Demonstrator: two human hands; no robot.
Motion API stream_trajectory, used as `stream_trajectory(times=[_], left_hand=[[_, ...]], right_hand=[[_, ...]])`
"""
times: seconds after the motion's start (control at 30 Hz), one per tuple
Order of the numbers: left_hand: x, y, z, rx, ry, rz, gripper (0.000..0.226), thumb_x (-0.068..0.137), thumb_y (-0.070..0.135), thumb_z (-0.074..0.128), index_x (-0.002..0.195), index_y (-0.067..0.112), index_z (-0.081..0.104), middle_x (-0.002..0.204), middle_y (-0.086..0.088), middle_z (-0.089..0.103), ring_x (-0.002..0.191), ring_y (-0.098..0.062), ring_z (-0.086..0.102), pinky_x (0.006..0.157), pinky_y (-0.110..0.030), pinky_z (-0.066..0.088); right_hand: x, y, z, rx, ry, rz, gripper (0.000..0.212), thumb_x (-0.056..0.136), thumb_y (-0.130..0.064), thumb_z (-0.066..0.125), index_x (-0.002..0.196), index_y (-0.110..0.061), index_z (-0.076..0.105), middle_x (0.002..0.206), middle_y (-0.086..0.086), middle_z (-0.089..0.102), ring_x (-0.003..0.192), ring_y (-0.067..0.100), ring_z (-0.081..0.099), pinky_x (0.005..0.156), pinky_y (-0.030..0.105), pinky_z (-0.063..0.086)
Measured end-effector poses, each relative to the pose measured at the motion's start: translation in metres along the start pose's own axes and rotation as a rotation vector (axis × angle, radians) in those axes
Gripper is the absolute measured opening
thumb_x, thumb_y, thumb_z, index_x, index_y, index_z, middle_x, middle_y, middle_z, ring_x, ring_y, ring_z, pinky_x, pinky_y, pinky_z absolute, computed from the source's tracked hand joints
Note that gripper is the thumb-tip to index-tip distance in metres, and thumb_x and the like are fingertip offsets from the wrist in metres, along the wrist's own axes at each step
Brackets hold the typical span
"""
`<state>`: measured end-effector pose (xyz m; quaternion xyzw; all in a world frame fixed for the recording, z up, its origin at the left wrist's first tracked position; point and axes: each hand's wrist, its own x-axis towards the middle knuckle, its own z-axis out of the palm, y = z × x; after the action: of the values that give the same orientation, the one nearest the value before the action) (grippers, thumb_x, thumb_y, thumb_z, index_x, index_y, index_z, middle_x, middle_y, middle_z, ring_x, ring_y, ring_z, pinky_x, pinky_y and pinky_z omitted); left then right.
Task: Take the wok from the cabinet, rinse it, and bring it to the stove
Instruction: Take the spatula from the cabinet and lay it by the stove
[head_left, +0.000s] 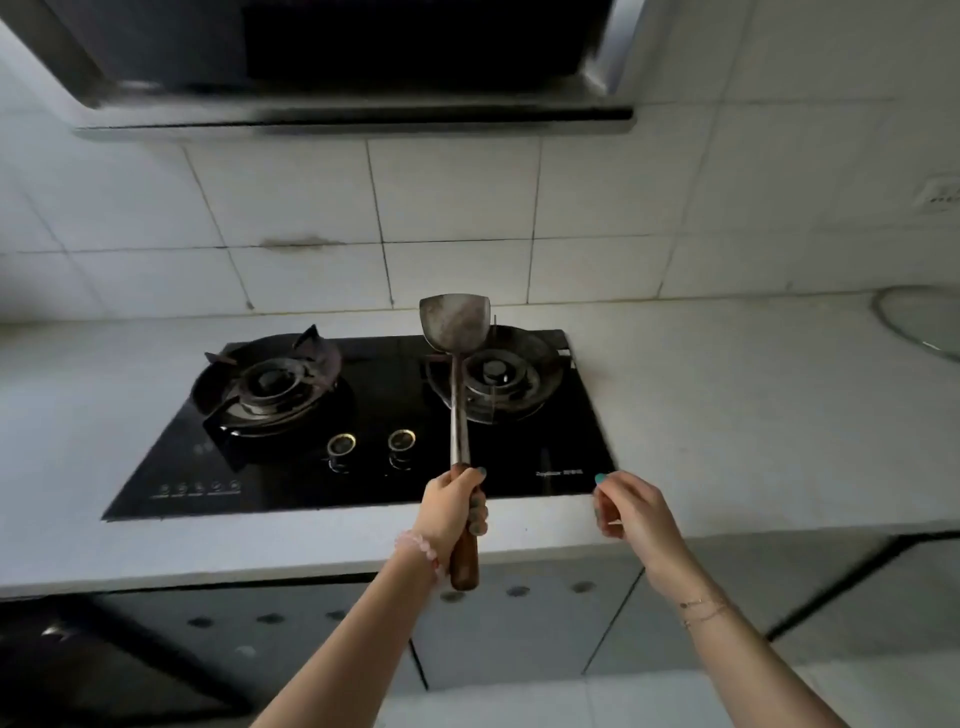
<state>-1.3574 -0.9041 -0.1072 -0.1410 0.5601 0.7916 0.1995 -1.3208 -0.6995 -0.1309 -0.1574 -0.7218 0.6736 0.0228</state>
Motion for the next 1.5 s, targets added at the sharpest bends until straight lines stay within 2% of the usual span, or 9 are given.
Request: stream_trajectory(times=[0.23,0.33,0.5,0.63,0.83,1.1,1.2,1.4,1.5], left_hand=[[0.027,-0.022,0.092,0.086,-0.078,-0.039,0.024,0.090,0.006,0.047,0.067,0.013,0.044,0.041,0.005,0.040,0.029,-0.006,0.035,0.031,-0.015,0.031],[0.046,-0.031,0.119,0.151,-0.089,-0.042,0.021,0.090,0.009,0.049,0.068,0.011,0.046,0.048,0.000,0.042,0.030,-0.007,0.038,0.032,-0.017,0.033],[0.090,-0.047,0.166,0.271,-0.078,-0.039,0.021,0.086,0.011,0.050,0.066,0.009,0.048,0.051,-0.004,0.047,0.031,-0.011,0.045,0.037,-0.021,0.040],[0.135,-0.059,0.211,0.260,-0.060,-0.071,0.015,0.085,0.014,0.051,0.072,0.006,0.052,0.047,-0.002,0.051,0.032,-0.013,0.048,0.048,-0.025,0.043],[0.181,-0.073,0.262,0.304,-0.019,-0.109,0.014,0.084,0.015,0.047,0.076,0.006,0.054,0.048,-0.002,0.054,0.039,-0.015,0.052,0.051,-0.025,0.045],[0.209,-0.089,0.277,0.405,0.036,-0.129,0.014,0.086,0.016,0.045,0.077,0.008,0.052,0.054,-0.005,0.055,0.047,-0.019,0.054,0.054,-0.027,0.043],[0.213,-0.092,0.277,0.495,0.059,-0.137,0.014,0.087,0.017,0.046,0.084,0.006,0.053,0.058,-0.007,0.058,0.049,-0.019,0.055,0.053,-0.027,0.046],[0.215,-0.100,0.282,0.703,0.108,-0.126,0.013,0.086,0.020,0.050,0.079,0.011,0.056,0.069,-0.003,0.062,0.067,-0.020,0.058,0.072,-0.034,0.052],[0.208,-0.104,0.285,0.797,0.173,-0.120,0.013,0.084,0.022,0.051,0.091,0.011,0.053,0.077,-0.004,0.058,0.071,-0.021,0.055,0.066,-0.032,0.049]], right_hand=[[-0.010,0.009,-0.074,0.038,0.160,0.022,0.031,0.091,-0.012,0.051,0.061,-0.013,0.052,0.054,0.000,0.053,0.048,0.012,0.047,0.049,0.023,0.038],[-0.001,0.011,-0.098,0.047,0.211,0.020,0.032,0.091,-0.011,0.051,0.059,-0.013,0.052,0.052,-0.001,0.053,0.046,0.010,0.047,0.045,0.018,0.039],[0.033,0.019,-0.138,0.061,0.240,0.035,0.033,0.091,-0.014,0.052,0.058,-0.016,0.053,0.051,-0.002,0.054,0.046,0.009,0.049,0.045,0.018,0.041],[0.075,0.022,-0.173,0.033,0.250,0.073,0.036,0.089,-0.015,0.053,0.053,-0.020,0.055,0.051,-0.003,0.054,0.047,0.009,0.049,0.047,0.018,0.042],[0.129,0.009,-0.216,-0.003,0.231,0.093,0.030,0.090,-0.015,0.053,0.060,-0.016,0.055,0.051,-0.003,0.056,0.047,0.009,0.051,0.047,0.018,0.043],[0.166,0.004,-0.244,-0.010,0.181,0.103,0.028,0.092,-0.013,0.051,0.064,-0.009,0.051,0.057,0.003,0.053,0.051,0.012,0.049,0.054,0.025,0.040],[0.174,0.002,-0.253,-0.011,0.145,0.097,0.028,0.093,-0.014,0.050,0.065,-0.008,0.051,0.059,0.005,0.053,0.051,0.012,0.049,0.054,0.023,0.042],[0.187,-0.005,-0.269,-0.026,0.042,0.094,0.029,0.093,-0.012,0.049,0.064,-0.008,0.050,0.060,0.008,0.053,0.051,0.014,0.048,0.050,0.019,0.043],[0.189,-0.007,-0.279,-0.073,-0.009,0.068,0.028,0.093,-0.012,0.048,0.065,-0.008,0.051,0.060,0.006,0.053,0.055,0.015,0.049,0.054,0.021,0.042]])
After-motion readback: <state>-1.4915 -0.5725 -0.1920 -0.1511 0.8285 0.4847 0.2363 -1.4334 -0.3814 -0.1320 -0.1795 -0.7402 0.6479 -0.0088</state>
